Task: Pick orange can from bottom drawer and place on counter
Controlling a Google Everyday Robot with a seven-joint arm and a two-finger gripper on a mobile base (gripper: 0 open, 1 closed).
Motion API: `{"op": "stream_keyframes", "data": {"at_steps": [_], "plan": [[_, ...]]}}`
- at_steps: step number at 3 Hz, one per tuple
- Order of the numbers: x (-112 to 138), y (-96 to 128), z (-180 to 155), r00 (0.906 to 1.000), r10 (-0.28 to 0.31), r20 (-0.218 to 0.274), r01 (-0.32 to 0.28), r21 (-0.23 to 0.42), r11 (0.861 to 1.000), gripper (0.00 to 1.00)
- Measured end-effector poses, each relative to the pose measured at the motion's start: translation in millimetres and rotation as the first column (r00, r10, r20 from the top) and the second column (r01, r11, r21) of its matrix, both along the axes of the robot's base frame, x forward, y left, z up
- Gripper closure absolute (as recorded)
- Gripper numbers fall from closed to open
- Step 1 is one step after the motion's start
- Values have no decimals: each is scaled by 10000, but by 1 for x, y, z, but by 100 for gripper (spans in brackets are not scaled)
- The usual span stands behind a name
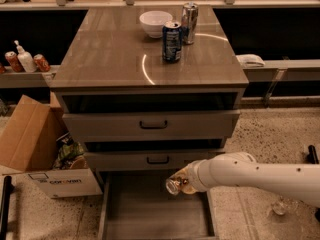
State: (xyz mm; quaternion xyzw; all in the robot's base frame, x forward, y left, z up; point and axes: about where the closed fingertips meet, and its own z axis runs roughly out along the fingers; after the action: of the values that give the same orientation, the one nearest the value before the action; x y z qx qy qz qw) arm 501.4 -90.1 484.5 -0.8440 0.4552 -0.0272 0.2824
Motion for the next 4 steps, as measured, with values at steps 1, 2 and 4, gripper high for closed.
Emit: {"op": "stream_keyframes", "data": {"at_steps": [1, 2, 4], "plan": [[-25, 9, 44, 9945, 949, 439, -957, 173, 9953, 100], [-39, 12, 89, 9832, 1614, 847, -1655, 434, 9853, 100], [-42, -11, 157, 9646, 1724, 1996, -1973, 1120, 9739, 100]]}}
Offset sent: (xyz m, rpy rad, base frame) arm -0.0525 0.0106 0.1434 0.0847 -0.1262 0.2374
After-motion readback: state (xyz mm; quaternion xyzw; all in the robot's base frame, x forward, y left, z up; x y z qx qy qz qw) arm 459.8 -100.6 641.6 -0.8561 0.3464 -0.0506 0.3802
